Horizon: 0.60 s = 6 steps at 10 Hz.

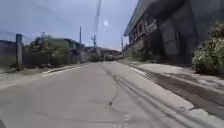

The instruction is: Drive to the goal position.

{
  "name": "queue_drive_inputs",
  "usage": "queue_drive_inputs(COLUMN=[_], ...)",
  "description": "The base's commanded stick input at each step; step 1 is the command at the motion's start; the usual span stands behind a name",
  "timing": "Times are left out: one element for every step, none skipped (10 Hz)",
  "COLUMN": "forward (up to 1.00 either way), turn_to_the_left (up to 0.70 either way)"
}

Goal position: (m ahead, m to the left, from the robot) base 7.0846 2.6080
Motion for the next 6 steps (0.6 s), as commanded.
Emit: queue_drive_inputs(forward=[1.0, 1.0, 1.0, 1.0, 1.0, 1.0], turn_to_the_left=[0.01, 0.01, 0.01, 0.01, 0.01, 0.03])
